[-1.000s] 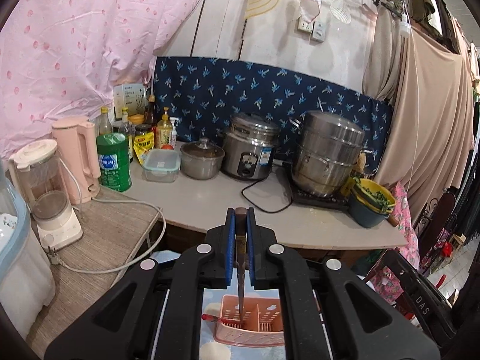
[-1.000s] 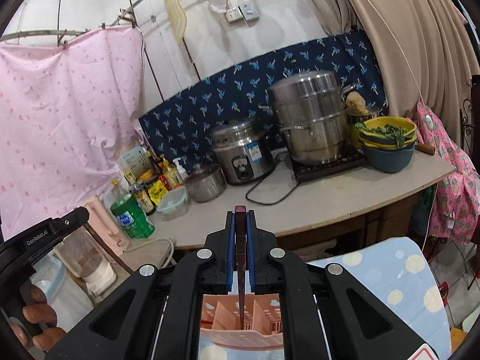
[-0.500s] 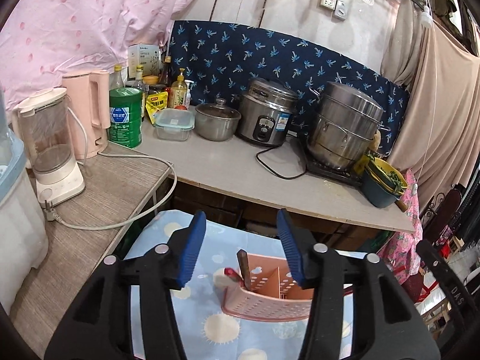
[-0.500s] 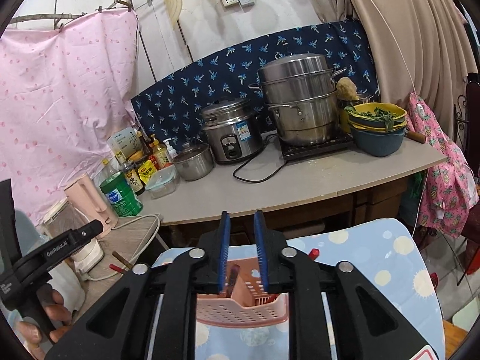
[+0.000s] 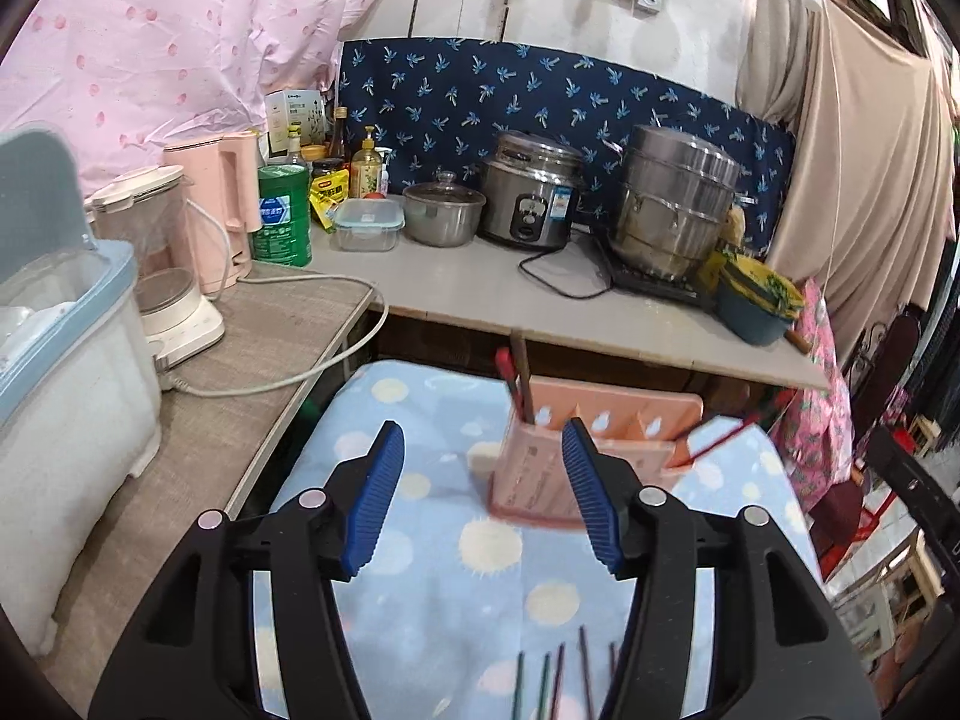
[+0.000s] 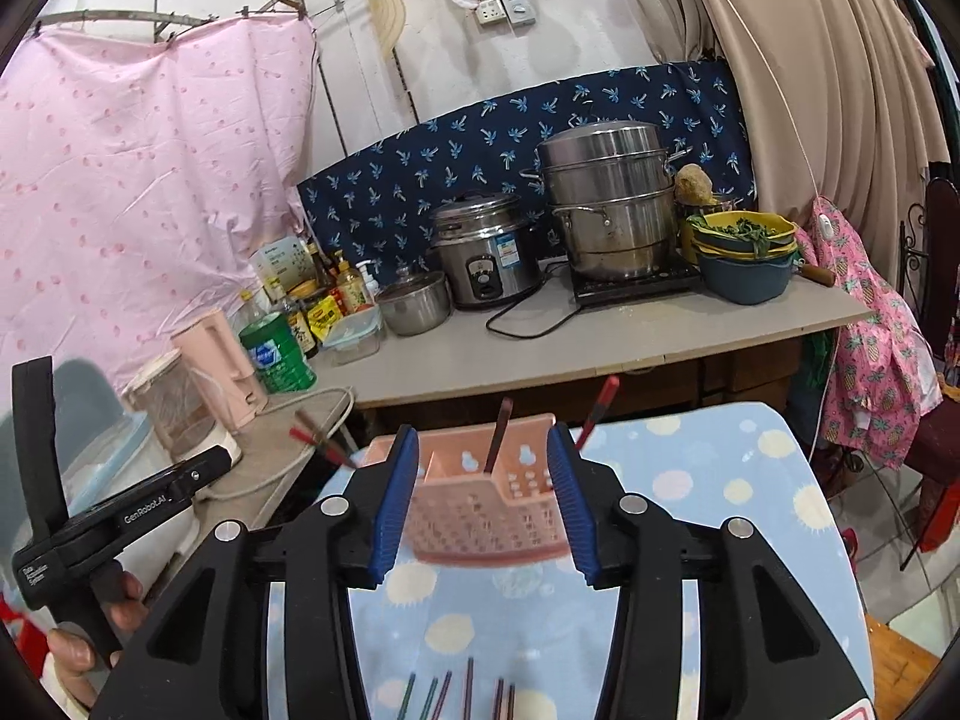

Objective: Organize utensils
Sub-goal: 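Move both open tools back down to the remaining chopsticks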

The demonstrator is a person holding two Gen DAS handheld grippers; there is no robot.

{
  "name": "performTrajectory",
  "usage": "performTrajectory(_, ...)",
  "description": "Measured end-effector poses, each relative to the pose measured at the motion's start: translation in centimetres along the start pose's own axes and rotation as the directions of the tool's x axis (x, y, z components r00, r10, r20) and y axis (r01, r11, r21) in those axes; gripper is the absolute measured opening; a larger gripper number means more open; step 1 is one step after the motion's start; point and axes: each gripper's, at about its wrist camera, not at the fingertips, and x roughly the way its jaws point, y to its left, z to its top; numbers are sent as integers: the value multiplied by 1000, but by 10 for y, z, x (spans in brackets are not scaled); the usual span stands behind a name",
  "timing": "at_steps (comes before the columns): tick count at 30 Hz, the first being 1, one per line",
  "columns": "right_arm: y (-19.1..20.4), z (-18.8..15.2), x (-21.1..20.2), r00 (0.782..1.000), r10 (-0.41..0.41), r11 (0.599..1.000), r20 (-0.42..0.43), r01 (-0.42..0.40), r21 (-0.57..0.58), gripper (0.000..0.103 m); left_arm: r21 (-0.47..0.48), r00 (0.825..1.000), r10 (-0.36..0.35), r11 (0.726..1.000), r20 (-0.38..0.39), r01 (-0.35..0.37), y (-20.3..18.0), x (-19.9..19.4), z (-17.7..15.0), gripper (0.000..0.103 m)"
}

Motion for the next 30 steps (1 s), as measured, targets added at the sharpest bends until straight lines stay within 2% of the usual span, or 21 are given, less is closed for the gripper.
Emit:
performTrajectory(7,9,-55,-38,998,-1,1000,-59,-1,-30,44,32,998,3,999,-64,-1,9,-26,-58,52)
performTrajectory(15,7,-120,-76,990,-47,998,-133,41,-47,44,41,985,-4,999,-172,11,17,-46,-130,52)
performTrajectory(21,-4,-166,-91,973,-98,994,-207,88,-57,44,66,971,5,998,-240,12,17,-53,-177,52)
performTrajectory(30,-8,-230,-97,942,-115,993,-316,101,-59,44,110,947,7,993,-320,30,11,-61,-232,52)
